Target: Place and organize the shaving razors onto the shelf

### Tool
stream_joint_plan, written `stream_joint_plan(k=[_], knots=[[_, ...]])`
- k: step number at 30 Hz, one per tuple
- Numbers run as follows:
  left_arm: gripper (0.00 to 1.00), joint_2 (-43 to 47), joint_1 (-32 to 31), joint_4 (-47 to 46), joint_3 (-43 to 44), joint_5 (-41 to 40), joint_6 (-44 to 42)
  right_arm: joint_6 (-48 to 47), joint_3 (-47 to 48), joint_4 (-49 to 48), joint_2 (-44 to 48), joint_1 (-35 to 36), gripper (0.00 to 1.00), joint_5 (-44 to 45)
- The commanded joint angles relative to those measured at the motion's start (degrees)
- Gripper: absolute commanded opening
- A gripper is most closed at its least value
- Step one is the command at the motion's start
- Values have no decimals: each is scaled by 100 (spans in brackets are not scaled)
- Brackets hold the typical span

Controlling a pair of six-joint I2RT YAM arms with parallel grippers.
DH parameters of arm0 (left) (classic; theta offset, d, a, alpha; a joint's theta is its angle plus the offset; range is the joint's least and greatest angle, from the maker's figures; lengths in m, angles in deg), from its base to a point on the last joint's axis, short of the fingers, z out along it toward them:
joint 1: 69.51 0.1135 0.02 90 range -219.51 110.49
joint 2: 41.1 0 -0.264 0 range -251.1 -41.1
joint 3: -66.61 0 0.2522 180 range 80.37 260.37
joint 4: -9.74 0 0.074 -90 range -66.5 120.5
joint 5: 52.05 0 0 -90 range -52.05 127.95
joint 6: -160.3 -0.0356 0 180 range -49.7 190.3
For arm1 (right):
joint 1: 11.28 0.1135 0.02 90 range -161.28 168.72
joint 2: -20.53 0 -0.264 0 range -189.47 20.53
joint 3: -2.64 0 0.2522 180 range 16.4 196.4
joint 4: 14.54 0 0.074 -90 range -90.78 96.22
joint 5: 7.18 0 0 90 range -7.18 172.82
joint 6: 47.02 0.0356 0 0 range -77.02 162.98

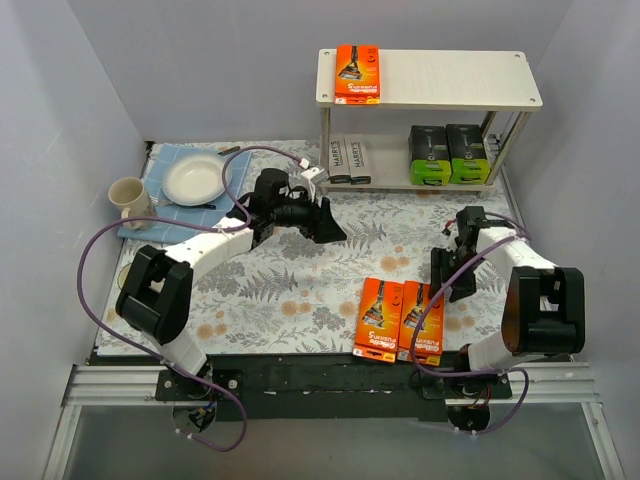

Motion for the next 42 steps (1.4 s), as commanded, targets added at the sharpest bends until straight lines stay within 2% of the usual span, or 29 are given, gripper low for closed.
stream_joint_plan(k=[1, 3, 4, 6, 10, 14, 19, 21, 25, 29, 33, 36, 39, 42], knots=[[58, -79, -127, -158, 217, 209, 81, 173, -229, -258, -267, -12, 62, -193], [58, -149, -232, -184, 199, 235, 142, 217, -204, -399, -364, -12, 58, -508], [58, -158, -267, -210, 173, 235, 151, 261, -151, -574, -460, -12, 52, -614], [58, -194, -382, -202, 129, 200, 160, 340, -2, -724, -601, -3, 46, -825], [59, -255, -557, -184, 68, 218, 151, 682, 804, -1076, -1223, -178, 36, -923], [59, -395, -908, -176, 155, 104, 116, 806, 1799, -1261, -1866, -275, 32, -1055], [59, -711, -1304, -298, 252, -159, 457, 920, 2468, -1419, -2385, -398, 31, -1160], [60, -852, -1454, -465, 235, -362, 721, 1051, 2451, -1533, -2386, -565, 32, -1474], [62, -1256, -1603, -1227, 243, -582, 1653, 1018, 2162, -1508, -1870, -960, 58, -2047], [62, -2010, -1709, -1800, 638, -626, 2391, 281, 1495, -1201, -1121, -1198, 64, -2538], [62, -2617, -1823, -2328, 1165, -83, 2752, -143, 598, -1042, -524, -1198, 66, -2751], [62, -2856, -1920, -2320, 1394, 59, 2771, -310, 158, -954, -400, -1198, 67, -2559], [62, -2804, -1955, -2154, 1255, 51, 2666, -450, -97, -927, -399, -1198, 68, -2321], [62, -2611, -1955, -1663, 1079, -107, 2236, -451, -317, -997, -417, -1198, 67, -2285]])
